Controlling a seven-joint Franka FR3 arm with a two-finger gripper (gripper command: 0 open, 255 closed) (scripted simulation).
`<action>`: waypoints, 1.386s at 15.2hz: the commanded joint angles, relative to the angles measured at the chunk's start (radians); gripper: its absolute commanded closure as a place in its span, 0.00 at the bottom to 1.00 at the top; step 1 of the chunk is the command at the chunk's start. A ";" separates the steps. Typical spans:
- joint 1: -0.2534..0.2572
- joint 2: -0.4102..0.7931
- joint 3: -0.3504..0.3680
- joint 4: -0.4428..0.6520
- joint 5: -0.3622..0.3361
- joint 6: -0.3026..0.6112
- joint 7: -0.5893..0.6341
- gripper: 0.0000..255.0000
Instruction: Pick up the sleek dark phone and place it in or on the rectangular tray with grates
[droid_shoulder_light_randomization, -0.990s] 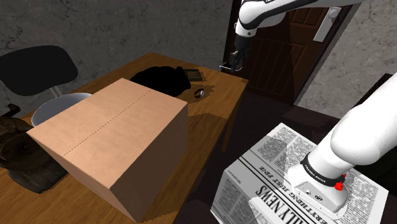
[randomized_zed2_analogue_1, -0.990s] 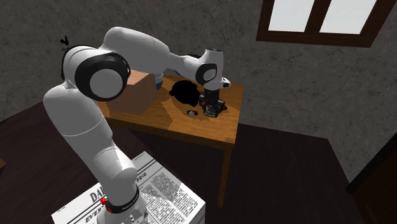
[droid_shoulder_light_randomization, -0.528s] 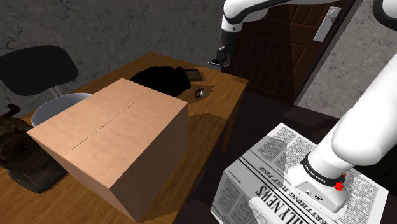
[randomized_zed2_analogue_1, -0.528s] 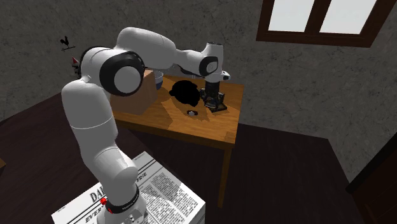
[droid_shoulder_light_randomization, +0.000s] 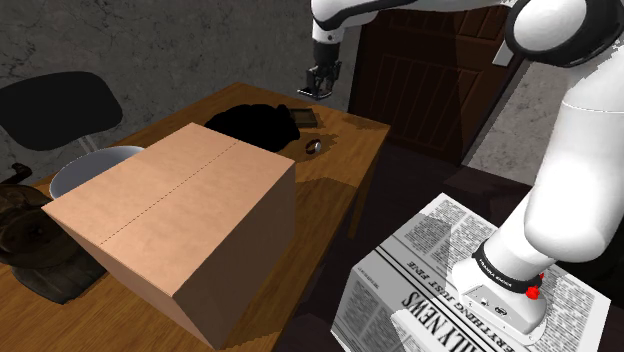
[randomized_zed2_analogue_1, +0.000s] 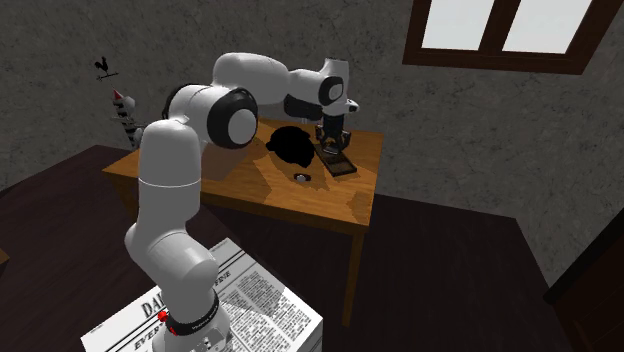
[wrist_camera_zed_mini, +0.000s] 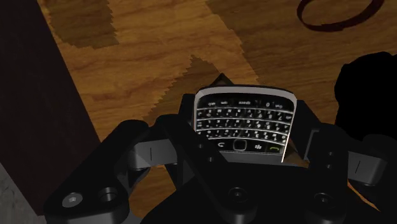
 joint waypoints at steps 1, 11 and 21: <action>0.013 0.090 0.008 0.126 0.000 -0.035 0.023 1.00; 0.056 0.464 0.025 0.687 -0.004 -0.221 0.090 1.00; 0.058 0.445 0.025 0.519 -0.003 -0.072 0.087 1.00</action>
